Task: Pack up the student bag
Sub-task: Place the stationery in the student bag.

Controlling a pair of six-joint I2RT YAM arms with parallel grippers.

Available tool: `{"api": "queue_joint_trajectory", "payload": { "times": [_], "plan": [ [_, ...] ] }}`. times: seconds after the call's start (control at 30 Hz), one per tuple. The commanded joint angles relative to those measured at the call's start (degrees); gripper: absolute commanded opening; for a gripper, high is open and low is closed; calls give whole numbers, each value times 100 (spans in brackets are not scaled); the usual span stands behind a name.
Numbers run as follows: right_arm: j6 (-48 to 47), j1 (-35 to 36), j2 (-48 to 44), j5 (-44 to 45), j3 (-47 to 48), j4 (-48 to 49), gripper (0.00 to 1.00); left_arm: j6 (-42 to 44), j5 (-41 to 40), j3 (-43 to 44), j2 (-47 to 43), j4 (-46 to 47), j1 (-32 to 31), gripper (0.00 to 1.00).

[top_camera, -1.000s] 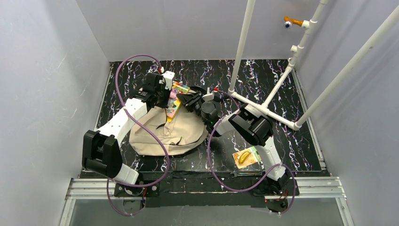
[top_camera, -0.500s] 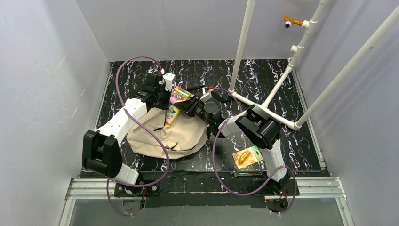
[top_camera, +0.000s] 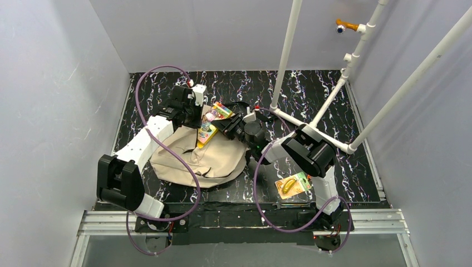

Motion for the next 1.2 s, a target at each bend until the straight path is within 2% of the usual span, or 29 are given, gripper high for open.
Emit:
{"api": "queue_joint_trajectory", "payload": {
  "times": [0.0, 0.17, 0.4, 0.53, 0.67, 0.73, 0.77, 0.83, 0.9, 1.03, 1.17],
  "plan": [
    [800, 22, 59, 508, 297, 517, 17, -100, 858, 412, -383, 165, -87, 0],
    [1061, 38, 333, 593, 574, 841, 17, -117, 1672, 438, -331, 110, -83, 0],
    [290, -13, 287, 795, 332, 781, 19, -60, 1882, 680, -139, -314, -63, 0],
    [299, -311, 357, 371, 346, 955, 21, 185, 2137, 516, -401, -225, -24, 0],
    [-359, -183, 230, 37, 570, 495, 23, 276, 2439, 501, -492, -422, 38, 0],
    [-447, 44, 290, -157, 511, 787, 29, 172, 2204, 500, -470, -417, 37, 0],
    [-492, 130, 282, -144, 387, 860, 38, 236, 2228, 498, -454, -434, 68, 0],
    [-519, 175, 252, -120, 25, 842, 42, 37, 1469, 386, -444, -328, 82, 0],
    [-630, 167, 241, -273, -133, 796, 44, 37, 1339, 261, -421, -213, 121, 0],
    [-1054, 171, -20, -824, -415, 219, 50, 10, 1437, 21, -342, 98, 132, 0],
    [-1726, 150, -688, -1081, -504, -1256, 64, 27, 1474, -203, -294, 220, 135, 0]
  ]
}}
